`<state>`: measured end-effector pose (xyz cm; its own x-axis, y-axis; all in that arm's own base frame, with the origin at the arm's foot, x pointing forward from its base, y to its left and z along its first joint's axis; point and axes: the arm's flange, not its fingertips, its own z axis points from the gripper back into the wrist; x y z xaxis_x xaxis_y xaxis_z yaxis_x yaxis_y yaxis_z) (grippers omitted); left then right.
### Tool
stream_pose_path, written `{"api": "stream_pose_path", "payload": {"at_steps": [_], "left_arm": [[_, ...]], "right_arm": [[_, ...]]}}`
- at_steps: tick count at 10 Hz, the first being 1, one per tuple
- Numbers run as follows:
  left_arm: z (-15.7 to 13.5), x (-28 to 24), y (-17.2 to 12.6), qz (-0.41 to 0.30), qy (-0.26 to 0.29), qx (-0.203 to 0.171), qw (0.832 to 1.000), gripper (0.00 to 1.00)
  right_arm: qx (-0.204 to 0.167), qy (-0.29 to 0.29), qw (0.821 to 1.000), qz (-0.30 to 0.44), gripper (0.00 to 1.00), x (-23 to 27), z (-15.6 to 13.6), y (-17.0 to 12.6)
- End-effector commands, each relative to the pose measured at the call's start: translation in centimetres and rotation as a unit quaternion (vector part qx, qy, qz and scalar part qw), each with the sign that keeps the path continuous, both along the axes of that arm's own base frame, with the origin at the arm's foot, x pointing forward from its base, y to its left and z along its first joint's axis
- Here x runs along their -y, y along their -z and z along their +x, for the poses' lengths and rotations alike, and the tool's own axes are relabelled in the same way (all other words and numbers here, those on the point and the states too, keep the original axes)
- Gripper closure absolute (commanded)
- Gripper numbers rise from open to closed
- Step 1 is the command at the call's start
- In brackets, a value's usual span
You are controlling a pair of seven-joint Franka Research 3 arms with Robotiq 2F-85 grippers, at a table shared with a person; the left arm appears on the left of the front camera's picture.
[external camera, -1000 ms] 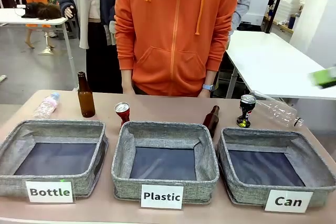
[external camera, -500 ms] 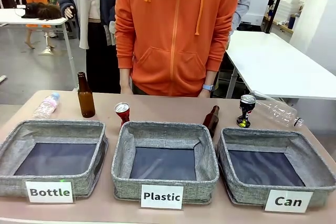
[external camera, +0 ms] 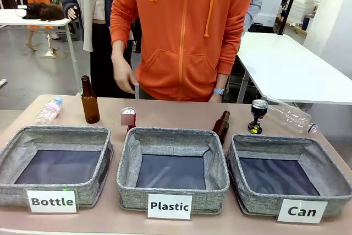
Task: Sort the can waste into the basket.
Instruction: Pick up the can waste from the table and place it in the right Fabric basket.
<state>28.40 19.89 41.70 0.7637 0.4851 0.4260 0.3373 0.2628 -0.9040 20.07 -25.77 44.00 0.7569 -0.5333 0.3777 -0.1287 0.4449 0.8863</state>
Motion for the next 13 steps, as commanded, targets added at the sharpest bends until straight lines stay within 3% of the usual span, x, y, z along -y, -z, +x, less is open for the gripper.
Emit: {"api": "stream_pose_path", "payload": {"at_steps": [1,8,9,12,13], "left_arm": [[-0.6,-0.5,0.5,0.007,0.010,0.007,1.000,0.00],[-0.6,-0.5,0.5,0.007,0.010,0.007,1.000,0.00],[-0.6,-0.5,0.5,0.007,0.010,0.007,1.000,0.00],[-0.6,-0.5,0.5,0.007,0.010,0.007,1.000,0.00],[-0.6,-0.5,0.5,0.007,0.010,0.007,1.000,0.00]], "right_arm": [[0.013,-0.008,1.000,-0.012,0.00,-0.3,-0.8,-1.0],[0.013,-0.008,1.000,-0.012,0.00,-0.3,-0.8,-1.0],[0.000,-0.006,1.000,-0.007,0.00,-0.4,-0.8,-0.7],[0.042,-0.054,0.988,-0.140,0.00,-5.1,2.1,-3.9],[0.057,-0.083,0.976,-0.191,0.00,-6.9,4.1,-4.4]]}}
